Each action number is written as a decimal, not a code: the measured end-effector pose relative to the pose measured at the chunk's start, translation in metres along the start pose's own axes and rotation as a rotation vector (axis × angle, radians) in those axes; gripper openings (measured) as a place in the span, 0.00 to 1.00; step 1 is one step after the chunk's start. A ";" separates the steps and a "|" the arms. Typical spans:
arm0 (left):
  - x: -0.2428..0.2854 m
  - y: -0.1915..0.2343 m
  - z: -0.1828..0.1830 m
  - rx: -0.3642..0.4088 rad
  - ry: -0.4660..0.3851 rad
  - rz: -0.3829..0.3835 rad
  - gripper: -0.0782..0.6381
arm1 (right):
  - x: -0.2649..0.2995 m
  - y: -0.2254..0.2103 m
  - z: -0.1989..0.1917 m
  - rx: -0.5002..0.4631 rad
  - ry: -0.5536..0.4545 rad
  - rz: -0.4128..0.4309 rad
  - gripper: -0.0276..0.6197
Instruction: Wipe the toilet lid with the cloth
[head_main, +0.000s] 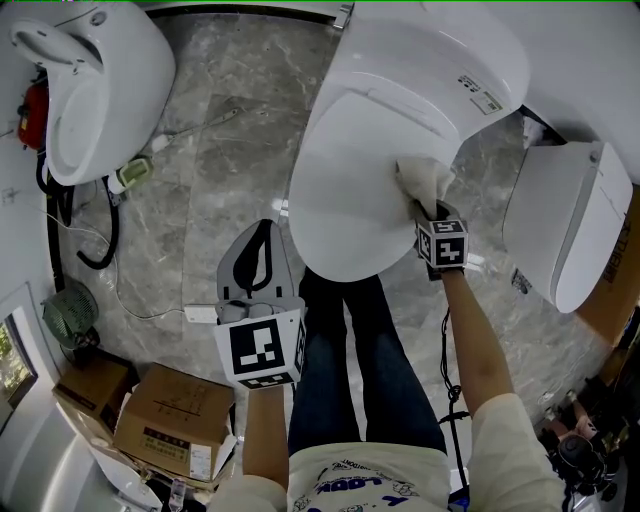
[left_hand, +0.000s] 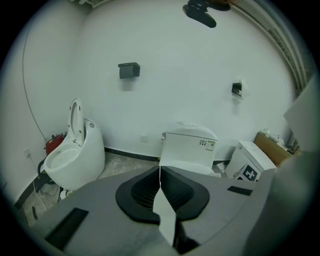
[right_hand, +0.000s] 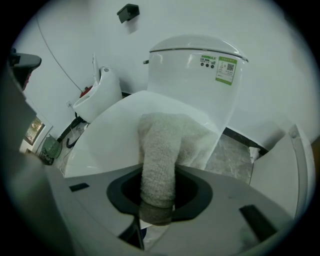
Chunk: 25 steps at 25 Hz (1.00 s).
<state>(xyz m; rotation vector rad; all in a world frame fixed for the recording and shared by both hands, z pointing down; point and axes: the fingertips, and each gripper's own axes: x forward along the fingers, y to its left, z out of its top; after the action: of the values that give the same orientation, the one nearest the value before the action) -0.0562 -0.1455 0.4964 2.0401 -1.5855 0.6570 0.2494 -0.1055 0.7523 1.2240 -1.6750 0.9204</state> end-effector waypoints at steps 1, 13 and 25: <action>-0.002 0.000 -0.001 0.000 0.000 -0.002 0.12 | -0.001 0.006 -0.007 0.000 0.002 0.005 0.19; -0.019 -0.011 -0.011 0.014 -0.007 -0.039 0.12 | -0.019 0.080 -0.082 0.006 0.030 0.070 0.19; -0.027 -0.013 -0.025 0.028 -0.001 -0.067 0.12 | -0.025 0.123 -0.116 0.040 0.031 0.093 0.19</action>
<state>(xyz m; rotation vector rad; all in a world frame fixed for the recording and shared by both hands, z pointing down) -0.0514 -0.1065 0.4974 2.1043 -1.5096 0.6579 0.1586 0.0390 0.7626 1.1605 -1.7077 1.0284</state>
